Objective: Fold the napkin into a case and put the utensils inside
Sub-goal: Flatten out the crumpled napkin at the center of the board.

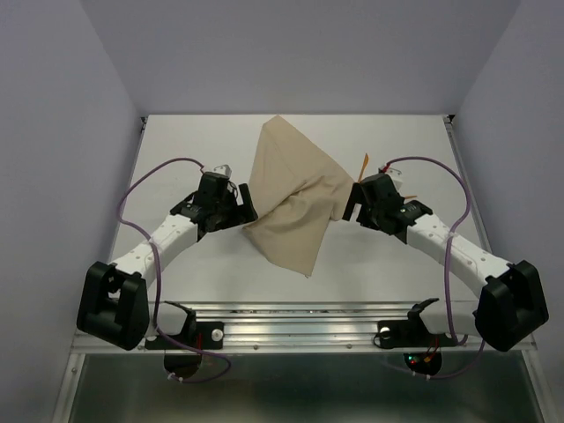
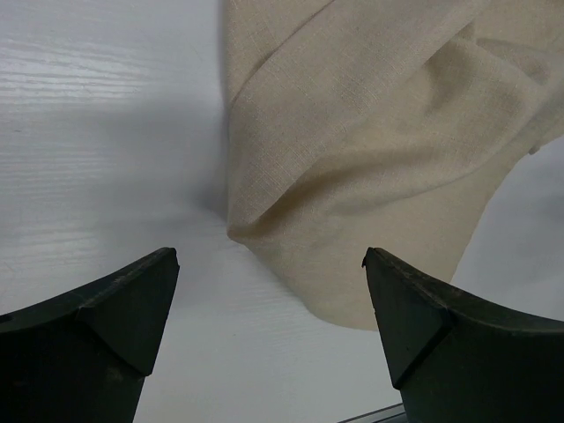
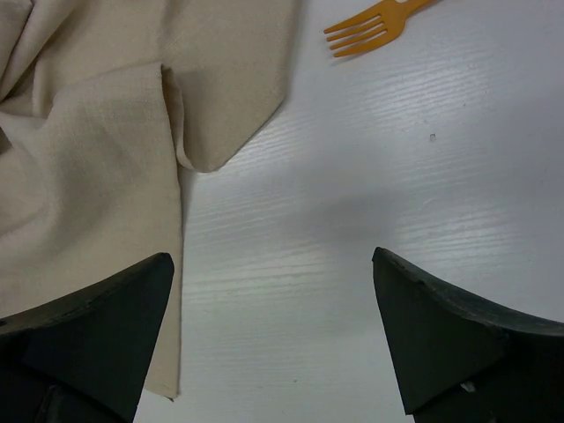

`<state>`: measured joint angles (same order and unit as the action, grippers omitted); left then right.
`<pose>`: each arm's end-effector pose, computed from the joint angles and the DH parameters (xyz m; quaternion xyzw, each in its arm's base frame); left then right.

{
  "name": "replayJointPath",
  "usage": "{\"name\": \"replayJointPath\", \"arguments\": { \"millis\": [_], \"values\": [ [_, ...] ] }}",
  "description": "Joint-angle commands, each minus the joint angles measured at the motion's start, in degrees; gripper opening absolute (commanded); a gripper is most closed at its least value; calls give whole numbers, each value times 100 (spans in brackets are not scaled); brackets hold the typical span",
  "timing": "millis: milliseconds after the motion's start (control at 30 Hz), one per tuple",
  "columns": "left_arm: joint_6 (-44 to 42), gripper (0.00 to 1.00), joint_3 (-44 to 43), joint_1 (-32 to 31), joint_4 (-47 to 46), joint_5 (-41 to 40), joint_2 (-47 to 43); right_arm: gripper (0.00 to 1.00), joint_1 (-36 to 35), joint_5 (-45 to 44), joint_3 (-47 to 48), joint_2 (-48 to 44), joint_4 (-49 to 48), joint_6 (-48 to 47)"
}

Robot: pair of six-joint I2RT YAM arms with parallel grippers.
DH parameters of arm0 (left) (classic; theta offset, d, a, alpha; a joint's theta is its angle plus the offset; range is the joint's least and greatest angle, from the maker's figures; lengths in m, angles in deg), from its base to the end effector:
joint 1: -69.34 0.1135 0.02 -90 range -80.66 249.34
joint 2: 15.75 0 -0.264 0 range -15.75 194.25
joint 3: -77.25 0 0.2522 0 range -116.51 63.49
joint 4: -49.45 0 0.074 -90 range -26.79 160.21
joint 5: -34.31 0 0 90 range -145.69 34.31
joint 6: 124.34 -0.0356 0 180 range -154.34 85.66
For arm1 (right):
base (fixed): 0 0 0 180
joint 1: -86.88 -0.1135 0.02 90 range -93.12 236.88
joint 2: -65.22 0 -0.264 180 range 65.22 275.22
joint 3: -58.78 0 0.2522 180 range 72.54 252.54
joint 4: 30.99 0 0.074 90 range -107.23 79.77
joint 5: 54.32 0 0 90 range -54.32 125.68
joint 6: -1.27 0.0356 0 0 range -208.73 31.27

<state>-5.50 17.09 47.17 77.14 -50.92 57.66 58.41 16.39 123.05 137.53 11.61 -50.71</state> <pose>0.2515 -0.1057 0.2370 -0.0356 0.9084 -0.2128 0.3581 0.2322 0.1125 0.2465 0.1335 0.9204 0.0501 0.3642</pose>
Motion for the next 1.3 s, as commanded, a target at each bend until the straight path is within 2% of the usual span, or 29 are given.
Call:
{"name": "replayJointPath", "arguments": {
  "millis": [0, 167, 300, 433, 467, 600, 633, 700, 733, 800, 900, 1100, 1133, 1200, 1233, 1267],
  "values": [
    [43, 99, -282, -33, -146, -3, 95, 100, 8, -84, -66, -42, -273, 118],
    [-71, 99, -467, -33, 48, -65, 270, 100, 8, 74, -172, -51, -318, 65],
    [-115, 99, -529, -33, 4, 120, 209, 100, -158, 794, -479, -147, -703, 318],
    [-229, 99, -835, 108, 293, 120, 262, 100, -948, 892, -830, -60, -1064, 864],
    [-230, 99, -863, 160, 303, 181, 253, 100, -1368, 840, -849, 1, -1117, 1091],
    [-247, 99, -924, 538, 224, 568, 209, 97, -2109, 602, -709, 528, -1267, 1601],
    [-247, 99, -933, 678, 224, 612, 218, 90, -2275, 671, -691, 660, -1380, 1664],
    [-273, 99, -1003, 784, 285, 621, 270, 83, -2391, 742, -691, 933, -1547, 1857],
    [-291, 99, -1012, 828, 329, 621, 288, 75, -2452, 812, -760, 977, -1792, 1902],
    [-344, 99, -986, 916, 338, 647, 288, 69, -2453, 900, -840, 1100, -2091, 2024],
    [-405, 98, -916, 934, 312, 700, 262, 66, -2453, 1050, -866, 1337, -2268, 2052],
    [-467, 98, -749, 934, 198, 849, 279, 46, -2506, 1217, -752, 1794, -2489, 2130],
    [-484, 98, -731, 934, 163, 884, 279, 37, -2506, 1173, -743, 1821, -2497, 2131],
    [-493, 97, -678, 925, 145, 964, 279, 29, -2506, 1103, -708, 1856, -2471, 2148],
    [-528, 96, -661, 925, 136, 999, 288, 19, -2506, 998, -700, 1857, -2436, 2148],
    [-537, 96, -617, 925, 136, 1042, 306, 14, -2506, 945, -682, 1848, -2418, 2139]
  ]
}}
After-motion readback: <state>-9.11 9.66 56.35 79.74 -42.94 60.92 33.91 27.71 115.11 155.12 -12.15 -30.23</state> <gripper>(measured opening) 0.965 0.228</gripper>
